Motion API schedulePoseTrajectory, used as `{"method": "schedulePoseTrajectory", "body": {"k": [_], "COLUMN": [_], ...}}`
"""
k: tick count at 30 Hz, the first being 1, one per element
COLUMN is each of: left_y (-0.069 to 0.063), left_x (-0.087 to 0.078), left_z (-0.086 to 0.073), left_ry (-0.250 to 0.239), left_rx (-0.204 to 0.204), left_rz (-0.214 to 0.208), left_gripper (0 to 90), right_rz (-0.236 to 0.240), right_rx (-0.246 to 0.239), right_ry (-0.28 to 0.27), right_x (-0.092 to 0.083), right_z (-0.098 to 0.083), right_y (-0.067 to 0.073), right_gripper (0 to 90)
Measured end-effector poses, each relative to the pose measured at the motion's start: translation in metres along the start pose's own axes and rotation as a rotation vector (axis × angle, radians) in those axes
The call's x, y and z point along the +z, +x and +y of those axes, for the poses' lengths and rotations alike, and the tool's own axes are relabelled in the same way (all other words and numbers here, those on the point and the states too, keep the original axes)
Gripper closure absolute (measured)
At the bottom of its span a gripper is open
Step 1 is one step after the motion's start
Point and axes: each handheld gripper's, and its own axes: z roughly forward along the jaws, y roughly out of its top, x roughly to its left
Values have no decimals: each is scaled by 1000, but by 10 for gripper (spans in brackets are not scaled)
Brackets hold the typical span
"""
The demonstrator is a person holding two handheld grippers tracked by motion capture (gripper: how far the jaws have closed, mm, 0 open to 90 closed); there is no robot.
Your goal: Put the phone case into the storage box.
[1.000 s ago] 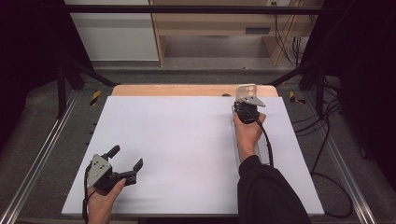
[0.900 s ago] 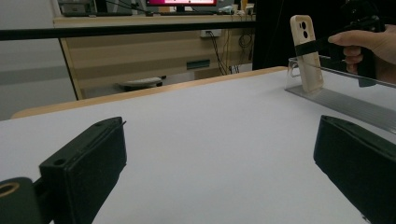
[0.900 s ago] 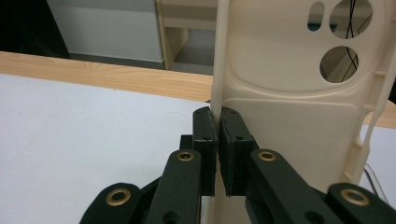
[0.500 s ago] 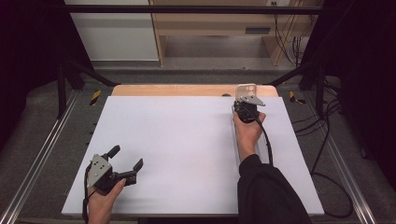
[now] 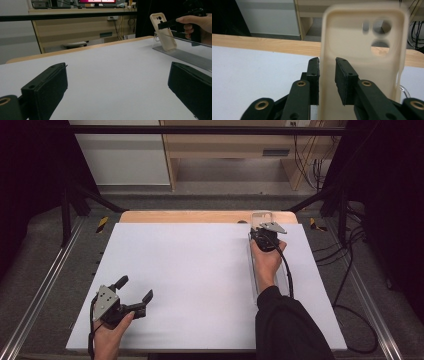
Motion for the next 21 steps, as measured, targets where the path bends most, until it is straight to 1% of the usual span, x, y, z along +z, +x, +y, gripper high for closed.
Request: {"method": "schedulePoseTrajectory", "body": {"k": [6, 10, 13, 17, 21], "left_y": [0, -1, 0, 2, 2], "left_x": [0, 1, 2, 2, 1], "left_z": [0, 0, 0, -1, -1], "left_ry": [0, 3, 1, 5, 4], "left_rx": [-2, 0, -9, -3, -3], "left_rz": [3, 3, 5, 16, 21], "left_gripper": [23, 22, 22, 22, 22], "right_rz": [4, 12, 19, 21, 19], "right_rx": [-6, -27, -18, -8, -5], "right_ry": [2, 1, -1, -11, -6], "right_x": [-5, -11, -16, -21, -23], "right_z": [1, 3, 6, 10, 11], "right_y": [2, 5, 4, 1, 0], "right_gripper": [690, 670, 656, 647, 632]}}
